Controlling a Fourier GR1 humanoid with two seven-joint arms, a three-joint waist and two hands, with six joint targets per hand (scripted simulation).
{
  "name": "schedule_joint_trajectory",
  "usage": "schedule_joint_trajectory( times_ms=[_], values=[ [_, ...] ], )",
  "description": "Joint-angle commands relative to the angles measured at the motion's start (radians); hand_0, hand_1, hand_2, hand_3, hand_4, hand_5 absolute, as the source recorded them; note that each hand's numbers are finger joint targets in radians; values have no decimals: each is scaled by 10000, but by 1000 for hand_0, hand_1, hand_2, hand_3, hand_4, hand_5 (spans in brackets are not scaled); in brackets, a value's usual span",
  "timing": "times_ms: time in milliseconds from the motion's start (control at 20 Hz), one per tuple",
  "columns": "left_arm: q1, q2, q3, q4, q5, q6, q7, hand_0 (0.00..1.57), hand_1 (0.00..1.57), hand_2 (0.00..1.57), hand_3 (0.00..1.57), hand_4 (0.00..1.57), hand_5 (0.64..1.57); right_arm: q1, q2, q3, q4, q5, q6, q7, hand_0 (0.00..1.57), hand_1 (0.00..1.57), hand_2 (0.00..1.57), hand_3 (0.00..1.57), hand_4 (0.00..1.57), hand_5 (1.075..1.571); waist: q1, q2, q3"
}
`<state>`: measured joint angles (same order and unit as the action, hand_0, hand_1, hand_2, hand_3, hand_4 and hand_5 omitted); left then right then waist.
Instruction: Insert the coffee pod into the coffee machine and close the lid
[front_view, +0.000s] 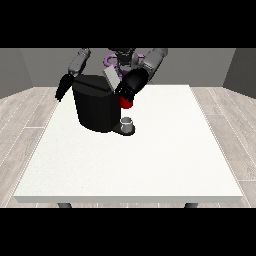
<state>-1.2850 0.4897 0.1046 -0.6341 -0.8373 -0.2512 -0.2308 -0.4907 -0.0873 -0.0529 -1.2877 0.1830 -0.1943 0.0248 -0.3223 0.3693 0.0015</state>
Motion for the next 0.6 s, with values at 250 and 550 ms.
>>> schedule_joint_trajectory(
  times_ms=[250,550],
  values=[
    [-14,546,-50,122,-430,429,-462,925,925,982,695,0,1571,-166,-402,-245,-139,-232,377,118,0,0,0,0,160,1571,-243,217,-12],
    [-68,456,-184,172,-782,935,-447,0,0,635,508,0,1571,-338,34,223,-273,329,-171,424,0,0,0,0,147,1571,-171,312,-15]
  ],
)
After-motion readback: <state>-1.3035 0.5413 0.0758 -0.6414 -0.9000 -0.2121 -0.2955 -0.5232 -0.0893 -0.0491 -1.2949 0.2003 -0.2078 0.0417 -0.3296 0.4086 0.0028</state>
